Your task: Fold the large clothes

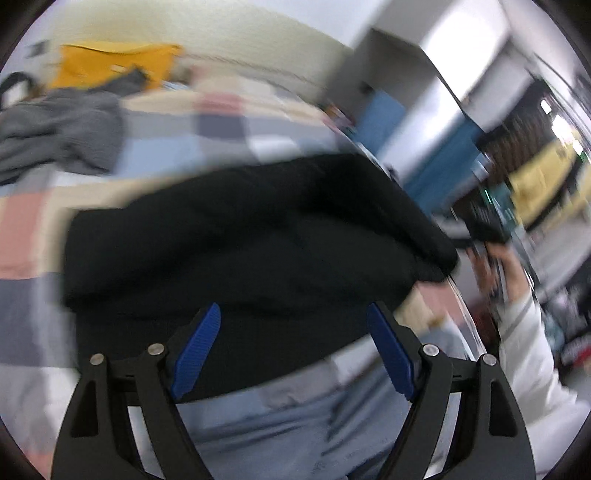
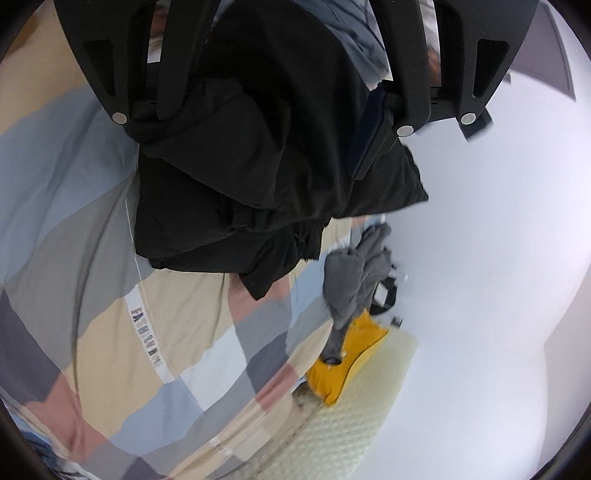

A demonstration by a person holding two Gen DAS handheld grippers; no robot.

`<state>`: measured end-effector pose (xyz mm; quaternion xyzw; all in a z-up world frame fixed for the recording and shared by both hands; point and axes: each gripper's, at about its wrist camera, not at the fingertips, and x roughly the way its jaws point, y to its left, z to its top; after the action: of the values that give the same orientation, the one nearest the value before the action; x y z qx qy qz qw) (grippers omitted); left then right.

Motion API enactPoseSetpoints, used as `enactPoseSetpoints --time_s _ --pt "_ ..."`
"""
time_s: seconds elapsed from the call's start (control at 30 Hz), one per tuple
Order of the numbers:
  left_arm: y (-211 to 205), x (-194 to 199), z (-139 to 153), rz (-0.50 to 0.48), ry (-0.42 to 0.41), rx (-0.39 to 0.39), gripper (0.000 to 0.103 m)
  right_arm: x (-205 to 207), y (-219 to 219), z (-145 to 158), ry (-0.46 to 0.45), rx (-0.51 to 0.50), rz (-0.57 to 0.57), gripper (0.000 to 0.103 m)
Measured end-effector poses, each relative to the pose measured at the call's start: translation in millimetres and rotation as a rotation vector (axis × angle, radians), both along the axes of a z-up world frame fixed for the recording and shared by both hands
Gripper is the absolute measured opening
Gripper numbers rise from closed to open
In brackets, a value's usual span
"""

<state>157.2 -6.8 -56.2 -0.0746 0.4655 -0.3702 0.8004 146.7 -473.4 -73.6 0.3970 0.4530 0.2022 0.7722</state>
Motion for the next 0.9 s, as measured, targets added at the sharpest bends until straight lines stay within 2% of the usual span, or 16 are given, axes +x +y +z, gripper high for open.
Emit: enactPoseSetpoints --time_s 0.1,0.17,0.23,0.3,0.53,0.7,0.9 --pt "-47.0 -12.7 -24.3 -0.087 0.006 0.056 0.081 0.9 0.8 0.6 -0.003 0.016 -0.030 0.062" --pt "-68.9 -15.3 -37.9 -0.106 -0.025 0.098 0.081 2.7 -2.0 -1.5 0.001 0.031 -0.044 0.062" --pt "-83.7 -13.2 -49.0 -0.084 -0.057 0.158 0.081 4.5 -4.5 -4.3 0.009 0.043 -0.055 0.062" --pt "-89.2 0.5 -59.0 -0.022 -0.097 0.199 0.081 5.7 -5.4 -5.2 0.007 0.046 -0.051 0.062" --pt "-89.4 45.8 -63.0 0.156 -0.167 0.202 0.081 1.3 -7.0 -16.5 0.011 0.074 -0.046 0.063" --pt "-99.0 62.6 -61.5 0.199 -0.197 0.219 0.081 -11.2 -9.8 -26.0 0.026 0.080 -0.033 0.063" --pt "-105.3 76.9 -50.6 0.236 -0.209 0.190 0.081 -34.5 -23.9 -21.8 0.025 0.041 -0.040 0.063"
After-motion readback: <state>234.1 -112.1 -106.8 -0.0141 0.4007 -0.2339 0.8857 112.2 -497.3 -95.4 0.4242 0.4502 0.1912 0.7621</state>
